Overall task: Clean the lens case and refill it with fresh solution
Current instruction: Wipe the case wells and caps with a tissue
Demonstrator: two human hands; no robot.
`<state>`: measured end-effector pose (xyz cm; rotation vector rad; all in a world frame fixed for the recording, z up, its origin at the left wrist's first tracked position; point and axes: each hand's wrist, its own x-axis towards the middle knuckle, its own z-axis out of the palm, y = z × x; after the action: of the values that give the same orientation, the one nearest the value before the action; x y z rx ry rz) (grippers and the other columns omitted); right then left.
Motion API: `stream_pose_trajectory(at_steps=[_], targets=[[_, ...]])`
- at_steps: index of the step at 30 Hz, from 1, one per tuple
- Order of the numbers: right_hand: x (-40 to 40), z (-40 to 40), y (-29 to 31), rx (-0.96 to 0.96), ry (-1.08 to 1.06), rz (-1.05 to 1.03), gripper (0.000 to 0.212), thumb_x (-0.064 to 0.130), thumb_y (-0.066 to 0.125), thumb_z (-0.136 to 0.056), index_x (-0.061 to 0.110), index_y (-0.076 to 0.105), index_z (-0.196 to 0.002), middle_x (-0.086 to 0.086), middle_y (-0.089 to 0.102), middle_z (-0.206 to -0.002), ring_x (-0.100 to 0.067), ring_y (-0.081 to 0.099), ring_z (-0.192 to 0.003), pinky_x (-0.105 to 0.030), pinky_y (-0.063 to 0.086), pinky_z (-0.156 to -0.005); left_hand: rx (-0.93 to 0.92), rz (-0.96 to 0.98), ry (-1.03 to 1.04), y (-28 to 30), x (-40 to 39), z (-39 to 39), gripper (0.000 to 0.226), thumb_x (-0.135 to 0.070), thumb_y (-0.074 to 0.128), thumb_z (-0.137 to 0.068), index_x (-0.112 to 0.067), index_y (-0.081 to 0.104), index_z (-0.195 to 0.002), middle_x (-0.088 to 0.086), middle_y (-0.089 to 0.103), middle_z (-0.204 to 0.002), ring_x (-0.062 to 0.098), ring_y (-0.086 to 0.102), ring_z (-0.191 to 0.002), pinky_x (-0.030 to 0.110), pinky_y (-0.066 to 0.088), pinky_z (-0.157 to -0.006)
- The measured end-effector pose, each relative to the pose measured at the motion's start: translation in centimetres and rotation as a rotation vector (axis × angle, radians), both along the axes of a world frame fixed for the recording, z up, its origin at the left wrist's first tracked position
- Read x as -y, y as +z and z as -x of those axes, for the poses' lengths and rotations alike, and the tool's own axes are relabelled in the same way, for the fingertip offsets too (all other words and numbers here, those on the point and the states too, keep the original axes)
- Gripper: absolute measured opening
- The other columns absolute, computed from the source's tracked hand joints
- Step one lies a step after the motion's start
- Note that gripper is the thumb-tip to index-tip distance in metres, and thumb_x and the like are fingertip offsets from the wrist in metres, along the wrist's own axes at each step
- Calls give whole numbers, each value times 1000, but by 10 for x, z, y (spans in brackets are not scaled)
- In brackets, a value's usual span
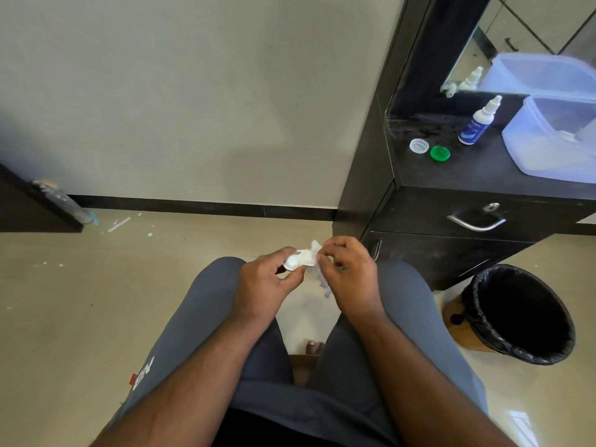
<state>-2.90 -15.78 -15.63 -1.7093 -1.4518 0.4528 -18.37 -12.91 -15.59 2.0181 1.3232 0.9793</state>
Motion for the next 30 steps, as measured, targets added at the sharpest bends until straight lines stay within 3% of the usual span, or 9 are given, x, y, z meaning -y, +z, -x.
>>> stream_pose_trajectory(at_steps=[2,4,7,11,16,19,23,26,30], targets=[[-5,-2,0,-21,-118,1,12,12,66,-87,11,73,-97,13,53,-103,-13,57,-98,-30,54,-84,26,3,-2,-1,2,-1,29,-21,75,-80,-13,73,-108,-2,74,-91,11,68,-79,31,58,-66],[-7,-5,1,-188,-164,39,10,13,66,-87,16,72,-94,12,56,-103,-11,58,-99,-23,54,-82,26,5,1,-3,2,-2,28,-22,75,-81,-14,73,-108,-2,74,-91,12,68,-79,33,57,-66],[-3,-6,2,-465,-62,134,8,13,65,-88,15,72,-89,5,66,-103,-11,62,-95,-20,54,-79,31,2,-2,-6,0,-1,31,-22,76,-80,-14,71,-110,-1,73,-92,13,68,-80,35,58,-67],[0,-4,5,-599,-17,183,10,10,66,-87,9,73,-93,-3,72,-91,-11,68,-80,-22,55,-68,54,-9,-22,-5,0,-1,34,-26,74,-82,-12,69,-113,1,73,-96,14,68,-84,34,59,-67],[-3,-5,11,-1162,-101,201,8,1,64,-84,3,72,-82,-14,70,-88,-21,68,-79,-27,56,-64,193,82,2,2,5,-5,55,-35,72,-76,-11,63,-124,-1,69,-112,9,66,-98,22,57,-79],[-5,-4,11,-1367,-134,239,8,0,62,-85,-1,70,-86,-15,70,-88,-24,69,-79,-31,58,-67,296,234,17,6,8,-8,63,-31,77,-71,-16,58,-130,-10,64,-117,3,64,-104,18,53,-86],[-7,-7,13,-1388,-113,212,5,-1,62,-84,-3,67,-86,-14,69,-83,-24,68,-77,-34,60,-70,494,543,6,7,4,-6,62,-22,81,-69,-20,60,-128,-10,68,-117,4,64,-107,22,54,-86],[-7,-13,14,-1303,-43,221,9,-4,63,-83,1,69,-78,-12,69,-80,-23,67,-75,-34,58,-71,713,748,15,8,-5,1,44,-37,75,-67,-16,71,-106,-3,75,-98,15,70,-96,30,57,-80],[-6,-17,14,-1139,138,282,19,-8,64,-80,6,74,-72,-8,70,-75,-19,66,-71,-28,56,-68,657,924,-29,7,-18,16,27,-25,74,-69,-2,74,-83,12,69,-76,22,61,-70,28,54,-61]])
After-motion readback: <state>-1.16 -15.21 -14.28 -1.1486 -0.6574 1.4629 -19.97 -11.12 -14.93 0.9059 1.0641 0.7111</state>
